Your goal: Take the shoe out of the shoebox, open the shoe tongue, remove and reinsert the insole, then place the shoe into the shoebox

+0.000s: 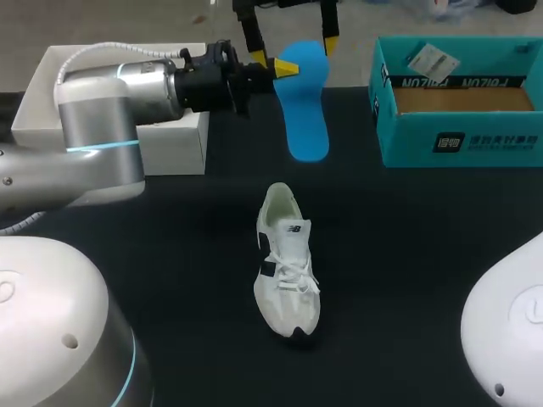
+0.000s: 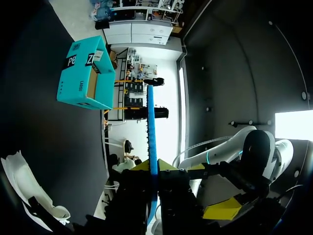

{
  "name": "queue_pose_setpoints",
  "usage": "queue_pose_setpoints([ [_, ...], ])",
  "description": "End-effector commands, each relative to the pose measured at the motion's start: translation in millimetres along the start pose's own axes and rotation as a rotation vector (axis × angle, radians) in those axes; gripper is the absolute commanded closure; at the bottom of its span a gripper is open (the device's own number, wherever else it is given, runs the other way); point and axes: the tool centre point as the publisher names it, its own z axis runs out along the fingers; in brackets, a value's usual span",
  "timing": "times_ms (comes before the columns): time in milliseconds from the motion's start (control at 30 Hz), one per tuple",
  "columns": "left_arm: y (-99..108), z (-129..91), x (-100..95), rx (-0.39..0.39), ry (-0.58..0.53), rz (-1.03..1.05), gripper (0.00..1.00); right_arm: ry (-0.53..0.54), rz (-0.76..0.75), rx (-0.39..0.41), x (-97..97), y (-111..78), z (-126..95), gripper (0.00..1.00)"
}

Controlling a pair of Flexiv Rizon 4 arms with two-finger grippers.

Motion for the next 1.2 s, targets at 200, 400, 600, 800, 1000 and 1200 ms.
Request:
queue_pose_setpoints([
  [200,3,2,-2.0,0.003,0.001,-0.01,1.0,0.005,0.0,-0.003,-2.2,-1.4,1,0.0],
  [400,3,2,-2.0,0.003,0.001,-0.01,1.0,0.005,0.0,-0.003,-2.2,-1.4,1,0.0],
  [600,3,2,-2.0,0.003,0.001,-0.01,1.0,0.005,0.0,-0.003,-2.2,-1.4,1,0.0],
  [800,2,1,-0.9,0.002,0.0,0.012,1.0,0.359,0.024,0.092,-21.7,-0.5,2,0.0],
  [1000,0,-2,-1.4,0.002,0.003,0.019,1.0,0.662,0.064,0.084,-52.9,-1.9,7,0.0],
  [1200,1,-6,1.1,0.0,0.015,0.029,1.0,0.889,0.049,0.001,-74.9,-4.7,4,0.0],
])
